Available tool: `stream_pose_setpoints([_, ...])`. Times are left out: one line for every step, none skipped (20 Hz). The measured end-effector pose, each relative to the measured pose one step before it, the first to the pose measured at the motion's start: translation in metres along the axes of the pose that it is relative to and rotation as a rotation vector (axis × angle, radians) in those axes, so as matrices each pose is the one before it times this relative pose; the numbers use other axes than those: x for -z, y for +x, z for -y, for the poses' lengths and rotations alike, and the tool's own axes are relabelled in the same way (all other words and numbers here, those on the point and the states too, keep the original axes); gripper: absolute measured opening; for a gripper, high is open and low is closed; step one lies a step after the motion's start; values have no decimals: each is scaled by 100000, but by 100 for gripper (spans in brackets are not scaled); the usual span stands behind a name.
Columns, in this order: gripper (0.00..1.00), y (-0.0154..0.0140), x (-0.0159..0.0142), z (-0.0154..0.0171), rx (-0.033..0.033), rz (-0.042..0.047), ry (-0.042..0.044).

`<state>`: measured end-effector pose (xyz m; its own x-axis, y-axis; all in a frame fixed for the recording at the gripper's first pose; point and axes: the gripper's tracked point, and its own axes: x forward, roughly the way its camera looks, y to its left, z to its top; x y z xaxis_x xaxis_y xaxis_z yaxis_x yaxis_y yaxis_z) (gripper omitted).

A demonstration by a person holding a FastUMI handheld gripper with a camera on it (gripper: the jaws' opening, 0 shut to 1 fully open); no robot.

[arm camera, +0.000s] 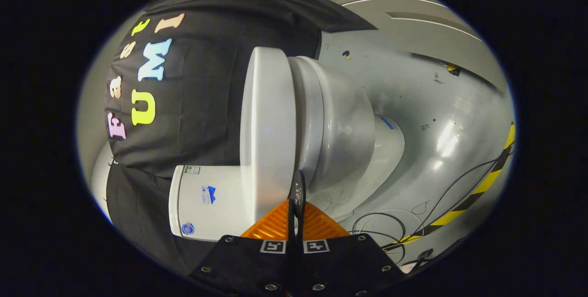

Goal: Open the toilet lid.

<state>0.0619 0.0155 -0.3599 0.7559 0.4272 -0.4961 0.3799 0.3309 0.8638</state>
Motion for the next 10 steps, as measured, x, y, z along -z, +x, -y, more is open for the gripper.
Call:
stream_pose_setpoints([0, -110, 82, -52, 361, -7, -100])
stream_pose_setpoints([0, 43, -7, 0, 939, 151, -1343])
stream_pose_setpoints([0, 84, 202, -10, 1339, 638, -2655])
stream_pose_setpoints([0, -8, -35, -139, 1140, 660, -3198])
stream_pose_setpoints([0, -184, -101, -324, 942, 1022, -3481])
stream_pose_setpoints([0, -191, -156, -282, 1070, 802, -3420])
stream_pose_setpoints([0, -275, -213, -376, 1436, 793, -3304])
stream_pose_setpoints([0, -160, -128, -279, 1322, 737, -3241])
stream_pose_setpoints([0, -246, -110, -323, 925, 991, -2813])
stream_pose_setpoints([0, -178, -161, -360, 505, 844, -1950])
